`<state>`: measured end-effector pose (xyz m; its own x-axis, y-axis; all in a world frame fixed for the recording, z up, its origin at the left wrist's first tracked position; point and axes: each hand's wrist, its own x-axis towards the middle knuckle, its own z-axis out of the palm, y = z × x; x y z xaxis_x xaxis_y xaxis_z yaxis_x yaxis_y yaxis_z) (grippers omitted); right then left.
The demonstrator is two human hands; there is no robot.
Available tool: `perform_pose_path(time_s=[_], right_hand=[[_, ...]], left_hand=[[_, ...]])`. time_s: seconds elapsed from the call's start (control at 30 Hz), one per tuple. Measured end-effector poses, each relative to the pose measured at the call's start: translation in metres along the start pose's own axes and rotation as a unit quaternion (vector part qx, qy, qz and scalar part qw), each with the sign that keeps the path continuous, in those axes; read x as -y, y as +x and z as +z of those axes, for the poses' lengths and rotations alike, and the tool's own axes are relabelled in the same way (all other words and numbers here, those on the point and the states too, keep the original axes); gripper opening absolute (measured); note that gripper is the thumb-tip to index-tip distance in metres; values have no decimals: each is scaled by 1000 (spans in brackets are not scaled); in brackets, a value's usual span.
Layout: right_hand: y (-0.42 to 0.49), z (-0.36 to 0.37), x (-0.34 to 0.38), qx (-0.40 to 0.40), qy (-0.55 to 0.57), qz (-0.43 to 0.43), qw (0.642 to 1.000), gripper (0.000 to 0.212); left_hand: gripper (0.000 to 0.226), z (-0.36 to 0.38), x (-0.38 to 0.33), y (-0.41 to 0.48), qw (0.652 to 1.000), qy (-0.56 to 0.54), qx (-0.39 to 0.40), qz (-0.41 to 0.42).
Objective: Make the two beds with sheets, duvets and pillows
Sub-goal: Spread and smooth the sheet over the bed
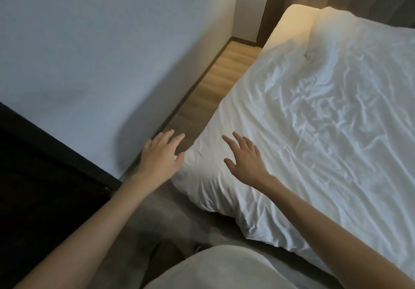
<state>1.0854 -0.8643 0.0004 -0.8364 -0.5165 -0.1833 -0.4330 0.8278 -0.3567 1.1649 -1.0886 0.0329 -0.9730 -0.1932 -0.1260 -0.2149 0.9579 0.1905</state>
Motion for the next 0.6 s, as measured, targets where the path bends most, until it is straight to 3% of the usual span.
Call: perform_pose_path(time_s=[0.23, 0.4, 0.6], right_hand=[[50, 64, 15, 29, 33, 149, 988, 64], [78, 106, 33, 57, 62, 265, 961, 66], [103, 139, 53, 61, 84, 351, 930, 63]], left_hand=[[62, 45, 75, 93, 991, 15, 94, 95], [64, 64, 124, 154, 971, 26, 165, 171], [72, 102, 162, 219, 961, -21, 220, 164]])
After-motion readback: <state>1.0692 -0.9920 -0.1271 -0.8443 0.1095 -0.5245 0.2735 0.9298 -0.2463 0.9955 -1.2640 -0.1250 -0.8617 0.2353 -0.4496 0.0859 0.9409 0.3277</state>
